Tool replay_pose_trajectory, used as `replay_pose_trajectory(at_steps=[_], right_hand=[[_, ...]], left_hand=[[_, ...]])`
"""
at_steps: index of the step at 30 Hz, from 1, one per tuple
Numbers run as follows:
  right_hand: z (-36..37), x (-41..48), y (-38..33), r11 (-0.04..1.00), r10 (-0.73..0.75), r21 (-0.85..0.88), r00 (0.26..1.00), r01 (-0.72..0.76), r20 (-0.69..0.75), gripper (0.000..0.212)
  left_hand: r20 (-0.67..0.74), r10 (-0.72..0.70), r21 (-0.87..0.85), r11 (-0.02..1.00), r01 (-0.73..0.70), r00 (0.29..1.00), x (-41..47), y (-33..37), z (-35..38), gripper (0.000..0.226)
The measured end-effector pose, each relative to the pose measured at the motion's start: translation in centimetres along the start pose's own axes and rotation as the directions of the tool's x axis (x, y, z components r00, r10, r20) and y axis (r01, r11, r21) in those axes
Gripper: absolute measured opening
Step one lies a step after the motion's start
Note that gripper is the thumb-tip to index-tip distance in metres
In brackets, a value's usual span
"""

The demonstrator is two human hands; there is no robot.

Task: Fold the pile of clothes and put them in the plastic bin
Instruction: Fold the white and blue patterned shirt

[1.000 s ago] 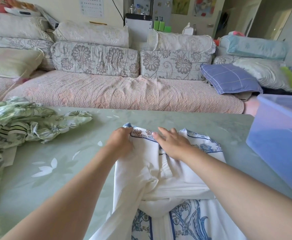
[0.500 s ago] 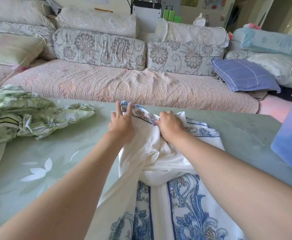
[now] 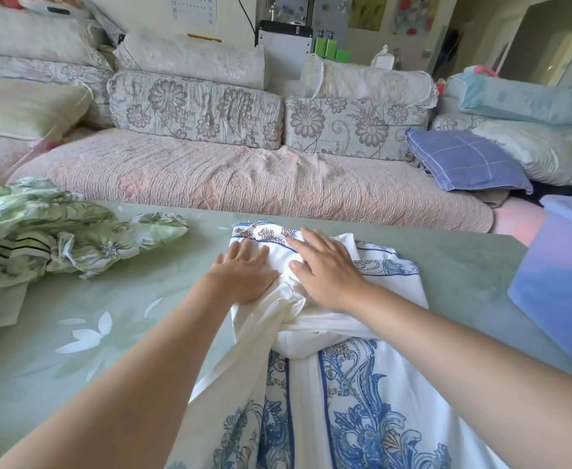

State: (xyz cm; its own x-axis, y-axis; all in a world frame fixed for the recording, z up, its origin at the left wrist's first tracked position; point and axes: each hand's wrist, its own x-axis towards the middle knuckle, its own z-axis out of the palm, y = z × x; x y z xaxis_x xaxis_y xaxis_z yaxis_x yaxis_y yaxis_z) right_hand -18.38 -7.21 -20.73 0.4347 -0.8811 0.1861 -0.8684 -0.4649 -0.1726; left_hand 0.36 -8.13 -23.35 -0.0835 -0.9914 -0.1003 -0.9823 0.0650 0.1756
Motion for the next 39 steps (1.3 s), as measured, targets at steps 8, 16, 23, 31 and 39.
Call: replay_pose_trajectory(at_steps=[8, 16, 23, 31, 39], right_hand=[[-0.8, -7.1, -1.6, 0.998, 0.059, -0.043, 0.954, -0.048, 0.294, 0.056], [-3.6, -14.9, -5.9, 0.996, -0.052, -0.058, 0.951, 0.073, 0.306, 0.061], [-4.7, -20.4, -10.3, 0.992, -0.084, -0.047, 0.897, 0.116, 0.435, 0.062], [-3.4, -24.9, -13.3, 0.982, -0.12, -0.063, 0.844, 0.179, 0.523, 0.058], [-5.7, -24.8, -13.3, 0.933, -0.06, 0.347, 0.912, -0.093, 0.406, 0.044]], left_hand=[[-0.027, 0.062, 0.088, 0.994, -0.059, 0.998, -6.6, 1.8, -2.8, 0.061], [0.035, 0.016, -0.042, 0.999, -0.014, 0.999, -14.7, 2.9, -4.2, 0.053], [0.098, -0.131, -0.096, 0.985, 0.14, 0.986, -22.8, 1.6, -3.6, 0.057], [0.282, -0.188, -0.044, 0.977, 0.208, 0.941, -27.2, 0.4, -4.2, 0.043], [0.196, -0.129, -0.345, 0.919, 0.192, 0.972, -28.7, 2.5, -7.4, 0.024]])
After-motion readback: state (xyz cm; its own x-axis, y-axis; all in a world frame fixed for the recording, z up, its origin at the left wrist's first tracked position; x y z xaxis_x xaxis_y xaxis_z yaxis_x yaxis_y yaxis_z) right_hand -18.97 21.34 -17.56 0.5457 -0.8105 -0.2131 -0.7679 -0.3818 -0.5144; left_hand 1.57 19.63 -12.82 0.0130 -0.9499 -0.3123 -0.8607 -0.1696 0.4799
